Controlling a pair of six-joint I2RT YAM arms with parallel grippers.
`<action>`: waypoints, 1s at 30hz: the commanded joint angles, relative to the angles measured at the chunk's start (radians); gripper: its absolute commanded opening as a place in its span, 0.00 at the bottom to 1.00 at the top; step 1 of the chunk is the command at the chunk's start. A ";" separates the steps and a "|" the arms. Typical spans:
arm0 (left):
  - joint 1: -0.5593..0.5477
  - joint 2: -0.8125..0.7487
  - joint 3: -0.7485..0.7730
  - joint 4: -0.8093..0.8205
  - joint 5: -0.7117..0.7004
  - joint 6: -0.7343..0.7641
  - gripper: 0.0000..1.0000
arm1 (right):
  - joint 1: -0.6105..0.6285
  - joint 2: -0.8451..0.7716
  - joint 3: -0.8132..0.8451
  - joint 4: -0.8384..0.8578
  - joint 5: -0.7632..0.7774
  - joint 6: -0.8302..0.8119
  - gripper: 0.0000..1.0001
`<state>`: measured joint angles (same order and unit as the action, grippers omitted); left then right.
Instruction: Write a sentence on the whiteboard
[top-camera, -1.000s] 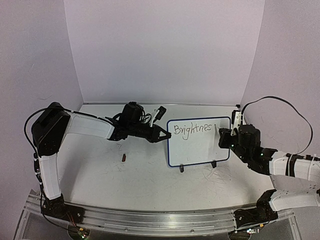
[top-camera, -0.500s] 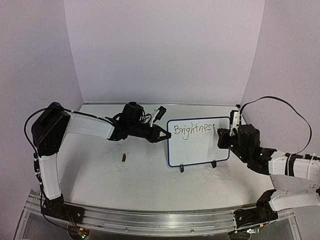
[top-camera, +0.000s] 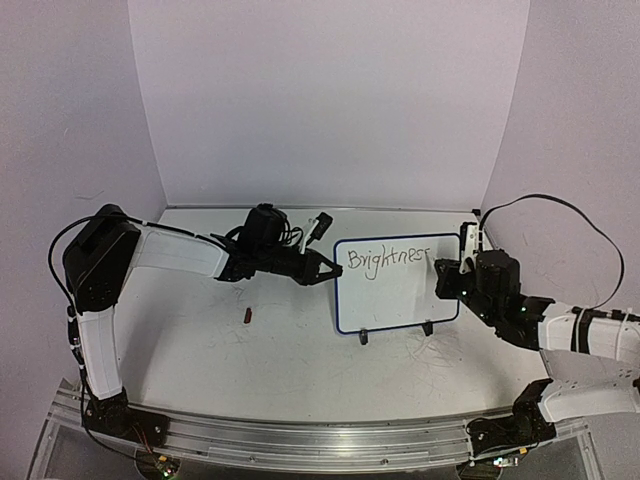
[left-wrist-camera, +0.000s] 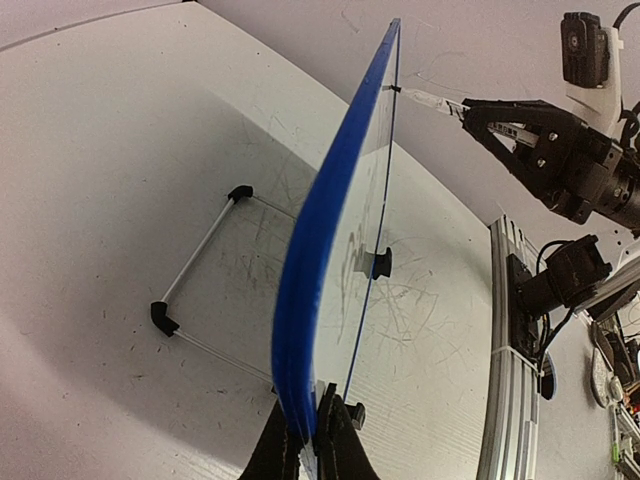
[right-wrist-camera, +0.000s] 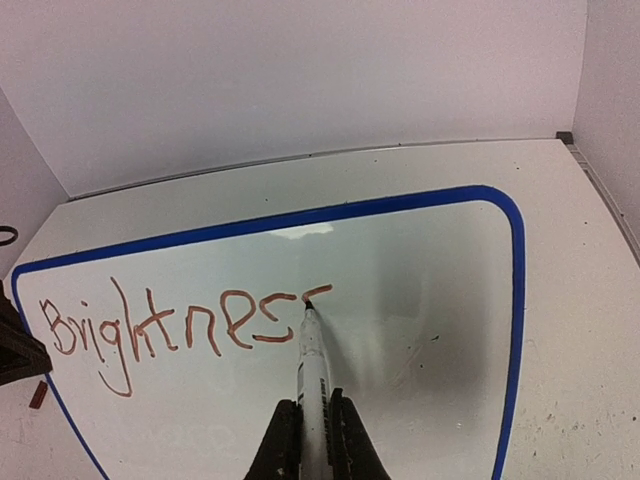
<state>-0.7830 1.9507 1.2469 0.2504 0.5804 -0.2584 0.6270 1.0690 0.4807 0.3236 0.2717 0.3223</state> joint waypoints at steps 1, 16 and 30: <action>-0.005 -0.004 -0.022 -0.102 -0.096 0.044 0.00 | -0.004 -0.026 -0.012 -0.015 0.027 0.013 0.00; -0.005 -0.003 -0.021 -0.102 -0.098 0.045 0.00 | -0.003 -0.046 -0.033 -0.044 0.011 0.023 0.00; -0.005 -0.008 -0.024 -0.102 -0.098 0.045 0.00 | -0.004 0.003 -0.009 0.009 -0.031 0.027 0.00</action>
<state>-0.7837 1.9507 1.2469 0.2501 0.5766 -0.2607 0.6270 1.0584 0.4477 0.2963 0.2478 0.3424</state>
